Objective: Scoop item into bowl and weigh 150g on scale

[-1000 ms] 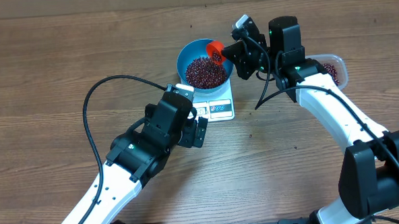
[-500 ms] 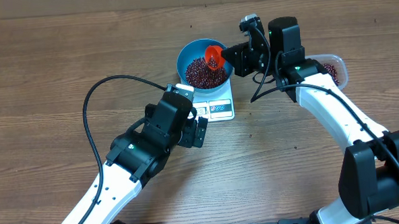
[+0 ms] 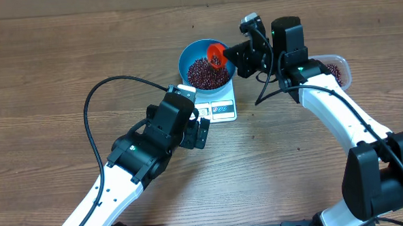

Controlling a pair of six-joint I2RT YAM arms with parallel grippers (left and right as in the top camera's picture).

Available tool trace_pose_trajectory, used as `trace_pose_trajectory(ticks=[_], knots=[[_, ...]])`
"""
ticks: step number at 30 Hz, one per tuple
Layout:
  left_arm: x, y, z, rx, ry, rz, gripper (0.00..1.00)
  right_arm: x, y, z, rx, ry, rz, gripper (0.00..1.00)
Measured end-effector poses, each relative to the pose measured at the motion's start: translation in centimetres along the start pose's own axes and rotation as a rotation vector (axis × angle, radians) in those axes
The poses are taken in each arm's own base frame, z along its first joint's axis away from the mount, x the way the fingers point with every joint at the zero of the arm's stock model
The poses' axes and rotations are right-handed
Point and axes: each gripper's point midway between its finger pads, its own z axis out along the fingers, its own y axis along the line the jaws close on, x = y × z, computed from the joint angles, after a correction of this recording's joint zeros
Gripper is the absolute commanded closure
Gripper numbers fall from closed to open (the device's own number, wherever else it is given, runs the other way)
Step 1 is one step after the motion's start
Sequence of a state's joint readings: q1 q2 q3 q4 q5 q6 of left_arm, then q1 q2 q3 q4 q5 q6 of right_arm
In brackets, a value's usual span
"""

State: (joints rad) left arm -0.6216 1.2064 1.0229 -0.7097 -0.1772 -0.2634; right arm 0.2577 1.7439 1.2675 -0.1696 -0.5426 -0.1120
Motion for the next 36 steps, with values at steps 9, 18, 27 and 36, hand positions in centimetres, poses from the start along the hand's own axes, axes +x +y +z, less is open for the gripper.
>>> trace_pose_trajectory(ticks=[9, 18, 27, 36], knots=[[0.0, 0.0, 0.0, 0.000, 0.000, 0.000, 0.01, 0.1, -0.9, 0.0, 0.050, 0.012, -0.280, 0.96], [0.0, 0.0, 0.0, 0.000, 0.000, 0.000, 0.00, -0.4, -1.0, 0.0, 0.060, -0.005, -0.269, 0.96], [0.0, 0.0, 0.0, 0.000, 0.000, 0.000, 0.00, 0.5, -0.9, 0.0, 0.051, 0.022, -0.080, 0.96], [0.0, 0.0, 0.0, 0.000, 0.000, 0.000, 0.00, 0.6, -0.9, 0.0, 0.051, 0.024, -0.004, 0.96]])
